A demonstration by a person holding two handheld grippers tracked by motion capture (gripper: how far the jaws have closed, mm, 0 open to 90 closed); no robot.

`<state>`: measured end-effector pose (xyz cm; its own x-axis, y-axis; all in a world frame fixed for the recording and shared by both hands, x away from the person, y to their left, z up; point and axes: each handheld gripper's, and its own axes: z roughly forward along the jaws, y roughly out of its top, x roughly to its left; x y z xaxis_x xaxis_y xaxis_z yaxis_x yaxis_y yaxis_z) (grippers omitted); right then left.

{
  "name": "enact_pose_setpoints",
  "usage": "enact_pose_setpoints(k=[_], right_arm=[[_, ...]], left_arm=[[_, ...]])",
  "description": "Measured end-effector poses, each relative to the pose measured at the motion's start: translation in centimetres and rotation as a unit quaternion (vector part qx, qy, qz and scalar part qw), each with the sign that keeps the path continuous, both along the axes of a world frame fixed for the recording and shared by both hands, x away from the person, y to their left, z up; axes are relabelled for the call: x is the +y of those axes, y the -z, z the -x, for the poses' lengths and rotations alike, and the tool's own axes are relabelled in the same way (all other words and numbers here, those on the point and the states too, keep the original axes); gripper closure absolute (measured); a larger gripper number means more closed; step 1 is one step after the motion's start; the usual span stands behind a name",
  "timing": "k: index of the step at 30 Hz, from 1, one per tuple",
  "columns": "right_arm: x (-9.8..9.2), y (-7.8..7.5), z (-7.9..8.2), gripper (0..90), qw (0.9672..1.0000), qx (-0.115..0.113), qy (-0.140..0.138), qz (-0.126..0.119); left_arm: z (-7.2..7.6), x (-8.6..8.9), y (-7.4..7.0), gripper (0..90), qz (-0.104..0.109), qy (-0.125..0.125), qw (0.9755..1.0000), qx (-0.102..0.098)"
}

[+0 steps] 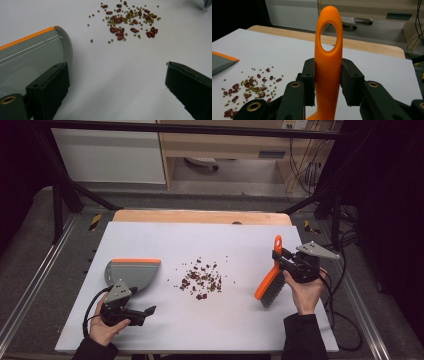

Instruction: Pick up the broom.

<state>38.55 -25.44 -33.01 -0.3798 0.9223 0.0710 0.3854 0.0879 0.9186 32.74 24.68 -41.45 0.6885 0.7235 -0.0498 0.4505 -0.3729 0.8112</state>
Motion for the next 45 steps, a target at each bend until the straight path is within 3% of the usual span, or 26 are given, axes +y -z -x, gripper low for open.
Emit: enact_pose_setpoints(k=[8,13,20,27,34,39,45], right_arm=[[0.9,-0.4,0.3,66.7,0.9997,-0.015,-0.019,-0.009],[1.9,-0.9,0.5,66.8,0.9987,-0.034,-0.034,-0.019],[3.2,-1.6,0.7,66.7,0.9975,-0.042,-0.050,-0.028],[4.9,-1.4,0.9,66.8,0.9959,-0.042,-0.073,-0.034],[6.5,-1.4,1.0,66.7,0.9943,-0.044,-0.091,-0.034],[7.9,-1.5,1.2,66.7,0.9925,-0.048,-0.106,-0.037],[8.6,-1.5,1.3,66.7,0.9913,-0.050,-0.114,-0.042]], left_arm=[[0.1,-2.4,-1.4,6.4,0.000,0.003,1.0000,-0.005],[0.0,-5.6,-2.6,8.5,-0.002,0.023,0.9996,-0.014],[-0.3,-10.2,-3.7,10.7,-0.008,0.052,0.9984,-0.024],[-0.8,-14.3,-3.5,19.3,-0.004,0.066,0.9974,-0.028],[-1.2,-18.3,-3.0,26.0,0.008,0.089,0.9959,-0.015],[-1.6,-19.8,-2.3,41.6,0.019,0.091,0.9957,-0.005],[-1.9,-20.6,-1.8,55.0,0.028,0.083,0.9962,-0.007]])
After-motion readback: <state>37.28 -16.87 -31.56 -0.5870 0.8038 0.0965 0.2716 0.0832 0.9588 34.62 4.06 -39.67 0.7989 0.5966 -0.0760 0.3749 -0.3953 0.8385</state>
